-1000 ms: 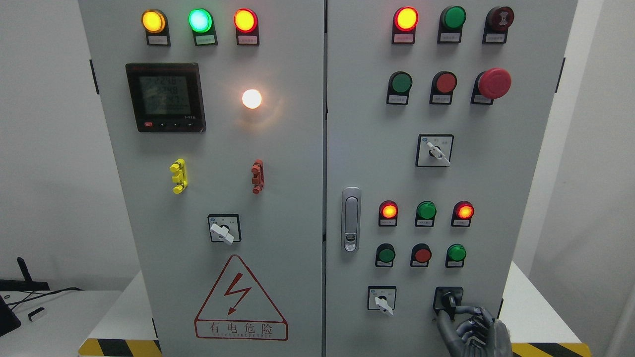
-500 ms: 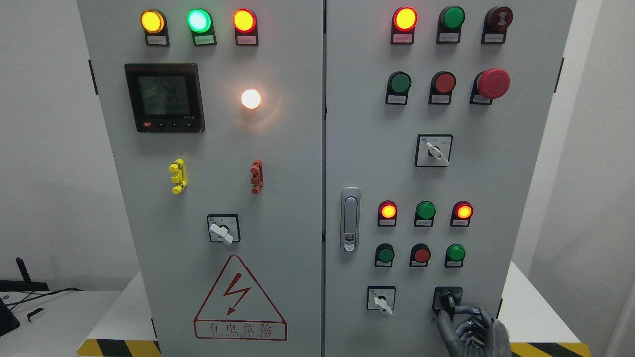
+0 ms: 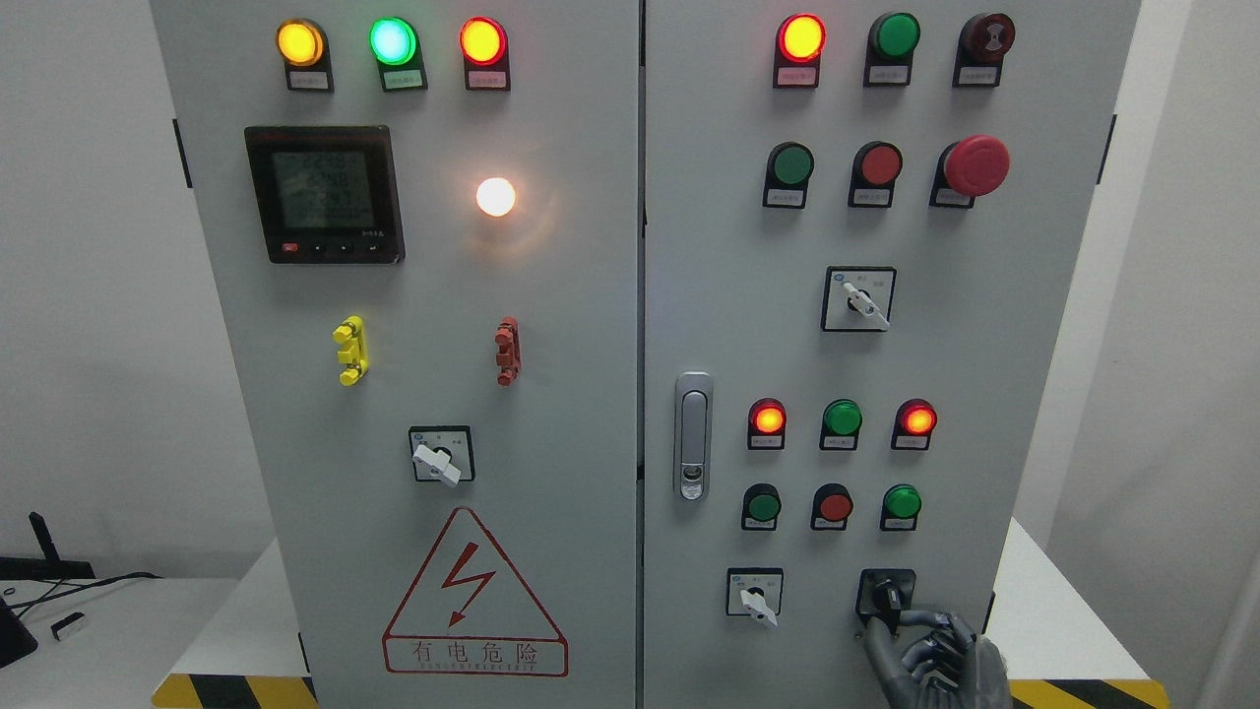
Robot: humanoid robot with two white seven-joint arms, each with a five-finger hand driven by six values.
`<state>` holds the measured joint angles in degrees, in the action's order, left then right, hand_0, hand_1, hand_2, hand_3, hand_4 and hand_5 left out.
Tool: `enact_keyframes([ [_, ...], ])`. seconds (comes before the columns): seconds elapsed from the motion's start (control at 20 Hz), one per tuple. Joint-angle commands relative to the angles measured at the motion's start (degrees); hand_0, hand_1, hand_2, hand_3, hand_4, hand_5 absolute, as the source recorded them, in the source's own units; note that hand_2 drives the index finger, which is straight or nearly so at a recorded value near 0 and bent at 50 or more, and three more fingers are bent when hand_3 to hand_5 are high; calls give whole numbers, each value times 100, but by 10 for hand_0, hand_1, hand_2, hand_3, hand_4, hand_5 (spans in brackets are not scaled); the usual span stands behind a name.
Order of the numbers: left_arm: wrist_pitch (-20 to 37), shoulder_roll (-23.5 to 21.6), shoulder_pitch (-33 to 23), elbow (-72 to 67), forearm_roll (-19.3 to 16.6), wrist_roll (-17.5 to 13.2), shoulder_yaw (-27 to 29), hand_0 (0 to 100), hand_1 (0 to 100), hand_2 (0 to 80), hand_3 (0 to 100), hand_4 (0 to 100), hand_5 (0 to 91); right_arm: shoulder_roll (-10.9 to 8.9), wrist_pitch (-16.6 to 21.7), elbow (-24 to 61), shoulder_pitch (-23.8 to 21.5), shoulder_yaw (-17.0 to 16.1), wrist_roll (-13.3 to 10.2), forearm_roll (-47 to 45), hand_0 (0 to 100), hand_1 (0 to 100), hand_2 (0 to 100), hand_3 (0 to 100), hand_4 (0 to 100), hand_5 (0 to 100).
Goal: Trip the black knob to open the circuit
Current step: 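Close the right hand fingers around the black rotary knob, then twist the black knob with the right hand to trip it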
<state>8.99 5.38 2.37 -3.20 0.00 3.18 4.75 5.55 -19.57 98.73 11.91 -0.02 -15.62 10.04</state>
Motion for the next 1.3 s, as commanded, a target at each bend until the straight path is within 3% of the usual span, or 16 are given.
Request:
enact_keyframes([
  [0.0, -3, -2, 0, -5, -176, -2, 0, 120, 389, 0, 0, 0, 0, 16, 6, -38, 22, 151, 7, -2, 340, 760, 516, 861, 913, 998],
  [1.25, -3, -2, 0, 4, -176, -2, 0, 120, 389, 0, 0, 0, 0, 87, 6, -99, 101, 221, 15, -28, 341, 734, 522, 872, 915, 999],
])
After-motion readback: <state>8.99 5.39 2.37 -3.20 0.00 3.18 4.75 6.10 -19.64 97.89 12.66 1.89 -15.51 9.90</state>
